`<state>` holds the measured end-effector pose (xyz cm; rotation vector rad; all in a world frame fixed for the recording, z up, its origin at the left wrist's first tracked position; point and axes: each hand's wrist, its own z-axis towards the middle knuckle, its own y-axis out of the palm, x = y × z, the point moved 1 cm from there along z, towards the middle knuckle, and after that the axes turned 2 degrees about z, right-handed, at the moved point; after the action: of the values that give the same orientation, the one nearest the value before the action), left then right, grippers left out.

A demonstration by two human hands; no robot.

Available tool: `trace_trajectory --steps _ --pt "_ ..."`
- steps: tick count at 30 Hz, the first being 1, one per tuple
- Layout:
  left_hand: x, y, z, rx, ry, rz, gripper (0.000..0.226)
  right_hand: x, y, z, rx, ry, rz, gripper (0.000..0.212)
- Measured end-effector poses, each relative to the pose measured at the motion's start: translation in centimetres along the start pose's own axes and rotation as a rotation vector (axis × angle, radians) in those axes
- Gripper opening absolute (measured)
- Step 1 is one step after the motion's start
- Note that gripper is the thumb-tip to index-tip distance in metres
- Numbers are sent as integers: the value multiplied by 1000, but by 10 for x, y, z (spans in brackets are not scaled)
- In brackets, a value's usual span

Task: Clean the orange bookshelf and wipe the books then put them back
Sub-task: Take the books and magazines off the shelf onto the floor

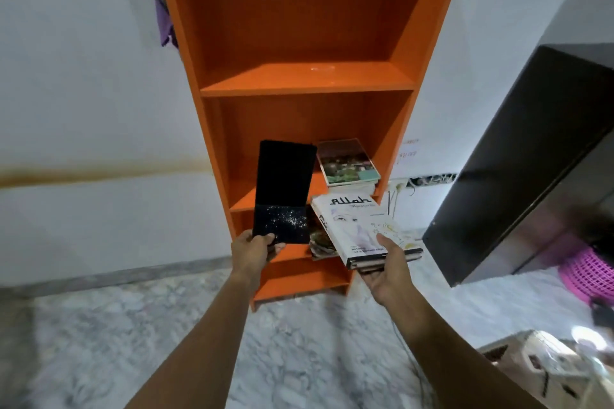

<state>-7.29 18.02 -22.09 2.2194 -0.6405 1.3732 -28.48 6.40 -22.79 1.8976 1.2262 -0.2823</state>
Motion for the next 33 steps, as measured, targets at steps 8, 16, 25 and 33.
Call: trace_trajectory --steps 8,16,25,33 --pt "-106 1 11 96 -233 -4 9 42 -66 57 170 144 -202 44" --pt "-272 0 105 165 -453 -102 15 142 -140 202 372 228 -279 46" --pt "-537 -32 225 282 -619 -148 13 308 -267 420 458 283 -302 47" --pt "-718 -40 325 358 -582 -170 16 424 -370 544 371 297 -164 45"
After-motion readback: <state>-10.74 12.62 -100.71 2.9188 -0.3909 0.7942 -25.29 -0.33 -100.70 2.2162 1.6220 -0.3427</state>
